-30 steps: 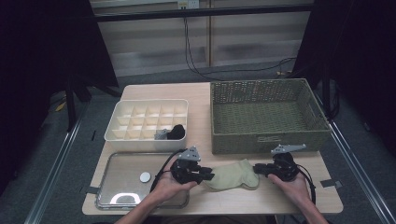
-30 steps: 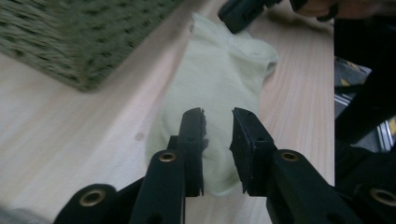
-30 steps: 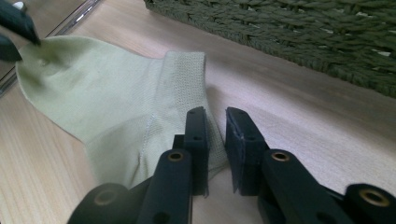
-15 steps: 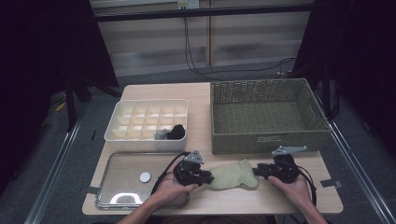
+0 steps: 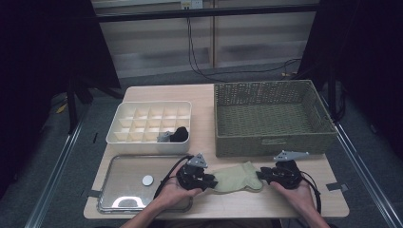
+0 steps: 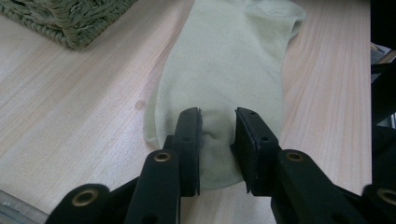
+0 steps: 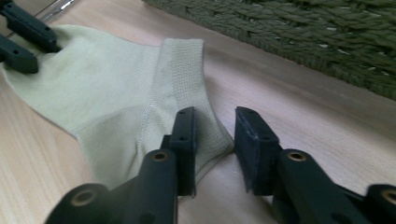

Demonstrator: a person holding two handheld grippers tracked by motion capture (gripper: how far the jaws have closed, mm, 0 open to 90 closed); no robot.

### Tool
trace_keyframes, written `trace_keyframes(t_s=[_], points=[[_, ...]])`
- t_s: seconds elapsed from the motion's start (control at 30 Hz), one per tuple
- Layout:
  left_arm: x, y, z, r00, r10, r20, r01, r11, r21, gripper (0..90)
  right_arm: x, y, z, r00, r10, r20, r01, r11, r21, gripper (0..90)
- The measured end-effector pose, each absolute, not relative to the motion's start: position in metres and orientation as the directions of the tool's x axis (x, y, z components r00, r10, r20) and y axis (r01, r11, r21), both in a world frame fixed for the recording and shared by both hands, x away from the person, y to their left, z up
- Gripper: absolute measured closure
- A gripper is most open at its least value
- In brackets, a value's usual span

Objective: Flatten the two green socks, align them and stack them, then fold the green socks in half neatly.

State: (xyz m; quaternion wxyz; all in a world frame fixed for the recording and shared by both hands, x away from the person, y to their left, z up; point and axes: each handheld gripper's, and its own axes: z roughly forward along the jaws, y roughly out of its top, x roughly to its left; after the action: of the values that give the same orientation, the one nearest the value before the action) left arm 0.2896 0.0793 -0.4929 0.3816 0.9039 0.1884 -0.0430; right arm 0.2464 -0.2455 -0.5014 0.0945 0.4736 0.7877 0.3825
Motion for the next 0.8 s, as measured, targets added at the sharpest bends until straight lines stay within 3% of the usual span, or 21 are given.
trace_keyframes(t_s=[0.27, 0.8], points=[[0.2903, 0.0801, -0.494, 0.921, 0.311, -0.235, 0.385, -0.626, 0.678, 70.5, 0.2516, -0.2469, -0.501, -0.513, 0.808, 0.289, 0.72, 0.221, 0.658, 82.5], [0.289, 0.0782, -0.4932, 0.924, 0.316, -0.216, 0.375, -0.633, 0.678, 69.6, 0.2522, -0.2525, -0.4915, -0.509, 0.786, 0.351, 0.707, 0.149, 0.692, 84.1]])
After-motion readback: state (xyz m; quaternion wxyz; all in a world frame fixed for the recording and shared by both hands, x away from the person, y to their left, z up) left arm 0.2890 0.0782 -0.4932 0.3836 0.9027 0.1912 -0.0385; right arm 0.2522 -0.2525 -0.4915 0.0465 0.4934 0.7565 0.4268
